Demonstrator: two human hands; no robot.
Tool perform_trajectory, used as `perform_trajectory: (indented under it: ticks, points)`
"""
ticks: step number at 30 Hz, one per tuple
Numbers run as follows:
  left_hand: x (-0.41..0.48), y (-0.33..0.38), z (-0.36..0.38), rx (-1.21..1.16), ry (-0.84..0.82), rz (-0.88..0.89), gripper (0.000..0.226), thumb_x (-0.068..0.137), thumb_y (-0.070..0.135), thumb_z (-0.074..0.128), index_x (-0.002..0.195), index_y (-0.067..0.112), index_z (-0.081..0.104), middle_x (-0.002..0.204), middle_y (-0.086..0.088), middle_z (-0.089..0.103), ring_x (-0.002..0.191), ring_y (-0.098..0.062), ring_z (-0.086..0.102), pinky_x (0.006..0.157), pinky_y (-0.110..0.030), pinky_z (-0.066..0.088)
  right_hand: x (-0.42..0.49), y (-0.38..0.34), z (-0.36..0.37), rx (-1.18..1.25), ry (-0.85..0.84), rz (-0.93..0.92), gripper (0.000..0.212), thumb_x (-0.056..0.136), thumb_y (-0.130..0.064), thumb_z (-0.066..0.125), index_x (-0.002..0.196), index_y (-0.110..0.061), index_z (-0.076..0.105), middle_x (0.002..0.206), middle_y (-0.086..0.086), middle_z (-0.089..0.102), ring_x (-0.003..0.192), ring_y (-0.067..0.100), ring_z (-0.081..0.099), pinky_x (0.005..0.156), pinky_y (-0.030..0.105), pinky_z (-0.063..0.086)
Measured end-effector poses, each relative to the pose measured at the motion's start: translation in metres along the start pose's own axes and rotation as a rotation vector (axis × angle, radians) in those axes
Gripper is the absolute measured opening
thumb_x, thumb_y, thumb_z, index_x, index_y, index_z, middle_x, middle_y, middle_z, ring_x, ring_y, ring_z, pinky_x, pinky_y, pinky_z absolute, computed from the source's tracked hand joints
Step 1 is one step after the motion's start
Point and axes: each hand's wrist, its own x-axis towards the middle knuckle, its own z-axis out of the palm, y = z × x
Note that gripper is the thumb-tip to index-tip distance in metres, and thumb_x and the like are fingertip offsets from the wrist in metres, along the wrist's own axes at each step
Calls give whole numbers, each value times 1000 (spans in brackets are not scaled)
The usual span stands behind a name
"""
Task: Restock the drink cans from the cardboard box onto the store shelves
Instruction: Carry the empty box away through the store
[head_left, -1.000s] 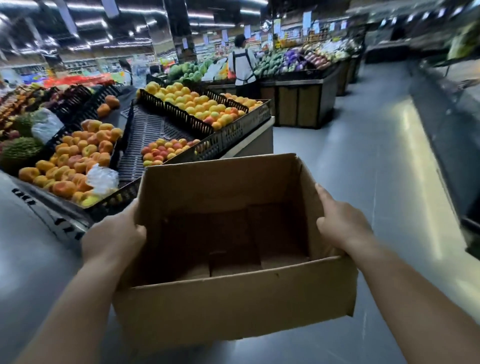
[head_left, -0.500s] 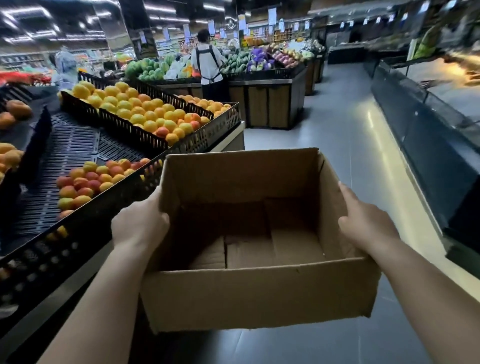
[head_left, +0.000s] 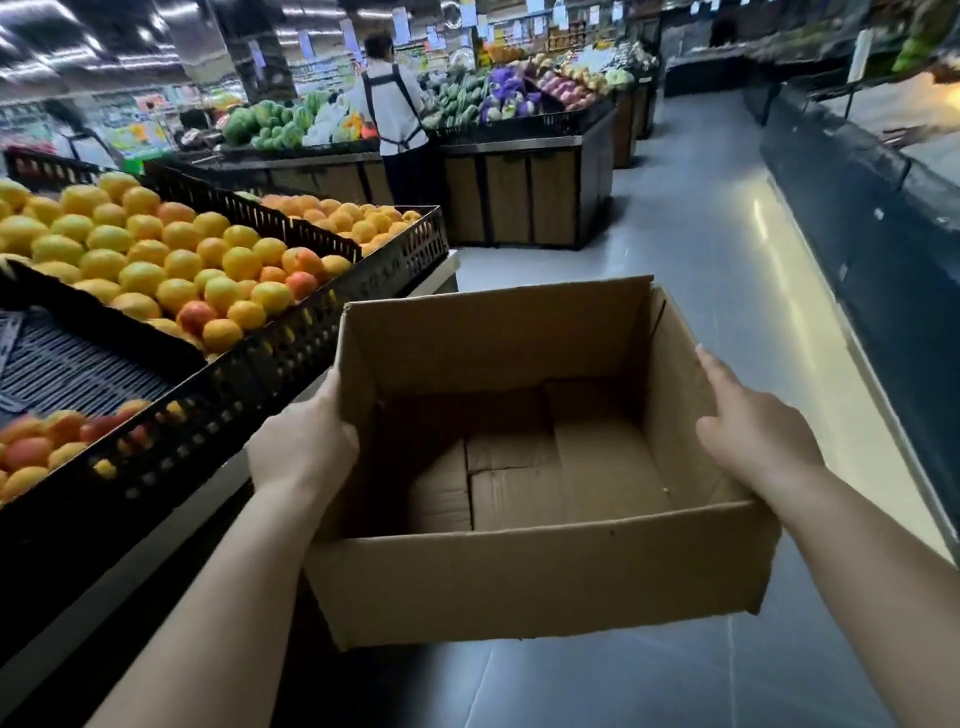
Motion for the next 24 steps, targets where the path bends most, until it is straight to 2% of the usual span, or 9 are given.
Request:
perform_trajectory:
  ticks: [4,7,8,11,20,24]
  points:
    - [51,63,39,19,-61,-143,65,86,19,47,145,37,25,73,-3,53,63,-25,49,52,-28,39,115,28,4,-15,-46,-76,73,89,-13,39,147,-41,5,60,11,49,56,29,52,45,30,34]
    - [83,97,66,4,-92,-222,68,87,18,45,147,35,20,68,-1,54,61,-23,54,53,-30,49,198,34,9,-48,-102,-150,75,87,-13,42,147,-41,6,60,11,49,61,33,55,50,32,38]
    - [93,106,77,3,-102,-248,68,87,17,45,147,34,19,64,0,52,57,-21,53,50,-29,47,224,34,13,-57,-117,-174,75,88,-14,42,147,-41,6,61,12,50,61,32,54,51,33,38]
    - [122,126,111,6,-140,-348,69,86,14,44,148,32,19,57,4,44,48,-14,42,42,-25,29,299,25,33,-89,-178,-252,76,88,-13,43,148,-41,5,65,11,48,64,31,50,58,34,38]
    - [224,166,226,3,-242,-589,68,89,16,43,150,26,13,62,0,51,52,-15,47,46,-27,34,497,-13,135,-158,-270,-436,76,88,-15,44,148,-41,5,80,18,57,70,33,53,59,34,38]
    - [264,184,258,11,-288,-668,70,91,15,43,151,26,10,60,0,51,51,-16,50,43,-26,33,566,-23,172,-154,-324,-487,76,88,-13,45,147,-40,6,75,15,52,63,30,46,58,33,36]
